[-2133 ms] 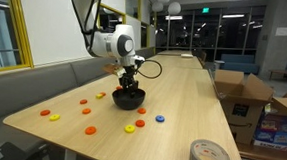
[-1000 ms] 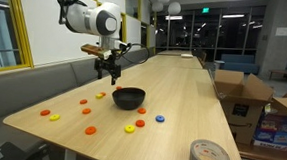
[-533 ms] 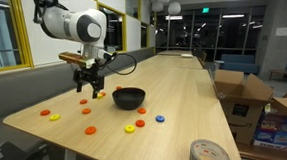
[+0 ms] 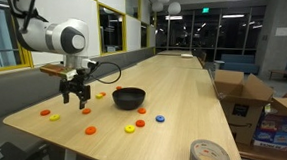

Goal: Put the orange objects around the table in the black bowl

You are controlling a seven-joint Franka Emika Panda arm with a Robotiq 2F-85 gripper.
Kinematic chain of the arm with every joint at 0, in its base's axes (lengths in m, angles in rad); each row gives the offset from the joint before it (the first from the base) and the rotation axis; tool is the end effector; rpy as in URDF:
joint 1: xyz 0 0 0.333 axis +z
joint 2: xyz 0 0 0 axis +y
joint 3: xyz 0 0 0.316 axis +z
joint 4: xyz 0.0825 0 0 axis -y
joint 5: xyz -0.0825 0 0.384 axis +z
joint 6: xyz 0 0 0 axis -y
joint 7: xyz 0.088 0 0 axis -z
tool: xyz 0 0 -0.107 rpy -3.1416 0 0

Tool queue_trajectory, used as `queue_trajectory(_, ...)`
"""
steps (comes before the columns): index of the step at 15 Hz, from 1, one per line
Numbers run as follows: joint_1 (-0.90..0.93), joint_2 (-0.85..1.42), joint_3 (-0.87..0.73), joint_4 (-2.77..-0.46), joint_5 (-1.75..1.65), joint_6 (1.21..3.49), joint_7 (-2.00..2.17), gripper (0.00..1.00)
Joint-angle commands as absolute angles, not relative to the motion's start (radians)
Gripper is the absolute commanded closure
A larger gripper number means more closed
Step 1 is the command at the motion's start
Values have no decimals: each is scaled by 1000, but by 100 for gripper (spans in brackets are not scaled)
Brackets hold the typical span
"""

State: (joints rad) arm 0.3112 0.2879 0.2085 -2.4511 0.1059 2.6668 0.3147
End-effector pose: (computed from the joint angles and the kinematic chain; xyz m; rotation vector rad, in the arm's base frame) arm 0.4123 0.2380 0.1813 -3.0658 -0.1576 0.1613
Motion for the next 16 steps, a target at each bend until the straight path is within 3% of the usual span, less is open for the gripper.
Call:
queue_trajectory(1, 392, 321, 149, -2456, -1, 2774, 476, 0)
queue_trajectory(7, 492, 405, 22, -2407, -108, 2831, 635, 0)
queue_trajectory(16, 509, 457, -18, -2361, -77, 2861, 672, 0)
